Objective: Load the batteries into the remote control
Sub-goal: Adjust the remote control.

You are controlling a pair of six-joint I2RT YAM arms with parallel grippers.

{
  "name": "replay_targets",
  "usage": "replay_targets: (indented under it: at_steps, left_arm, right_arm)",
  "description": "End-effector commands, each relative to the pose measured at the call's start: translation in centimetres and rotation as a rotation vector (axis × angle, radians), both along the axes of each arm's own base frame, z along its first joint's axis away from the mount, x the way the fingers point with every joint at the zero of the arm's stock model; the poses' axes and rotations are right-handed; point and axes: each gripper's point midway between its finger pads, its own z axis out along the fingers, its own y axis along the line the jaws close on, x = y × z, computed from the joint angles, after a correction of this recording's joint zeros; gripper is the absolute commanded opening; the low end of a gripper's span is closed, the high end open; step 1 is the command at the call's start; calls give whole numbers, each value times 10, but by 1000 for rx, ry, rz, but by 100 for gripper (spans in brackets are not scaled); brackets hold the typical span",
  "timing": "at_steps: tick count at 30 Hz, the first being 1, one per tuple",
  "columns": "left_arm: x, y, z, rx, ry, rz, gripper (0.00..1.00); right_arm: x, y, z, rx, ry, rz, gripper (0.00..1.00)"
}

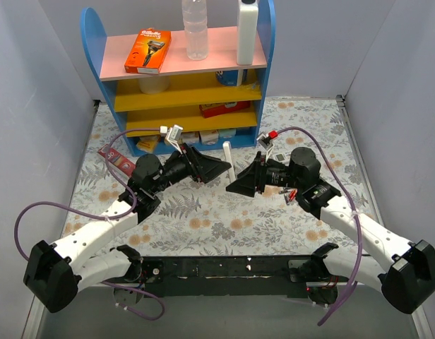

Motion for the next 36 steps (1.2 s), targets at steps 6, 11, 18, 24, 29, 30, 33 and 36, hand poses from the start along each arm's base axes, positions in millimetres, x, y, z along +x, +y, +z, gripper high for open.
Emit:
replay_targets:
  at_steps: [6,11,18,24,29,30,33,36]
  left_arm:
    - [29,14,-31,165,151,205,98]
    - [45,17,-48,194,233,301,98]
    - [58,17,-69,190,318,370,92]
    - [53,10,-76,171,339,327,75]
    - [45,5,-84,164,376,283,66]
    - [44,5,-89,166,389,280,66]
    - [40,2,-97,182,401,269,65]
    - [41,2,-105,197,410,275,58]
  right_arm:
    - [40,-16,-37,-346,-197,-224,1]
    - [47,-13,-47,-474,-273,-303,1]
    - [42,0,-54,-540,-315,-317,1]
    - [45,4,-59,-562,-314,-359,1]
    - [45,8,-66,-580,-316,-351,1]
    - [44,9,-67,-582,-316,-349,1]
    - [43,13,-69,-582,-318,-340,1]
    - [42,16,-69,-579,-322,-333,1]
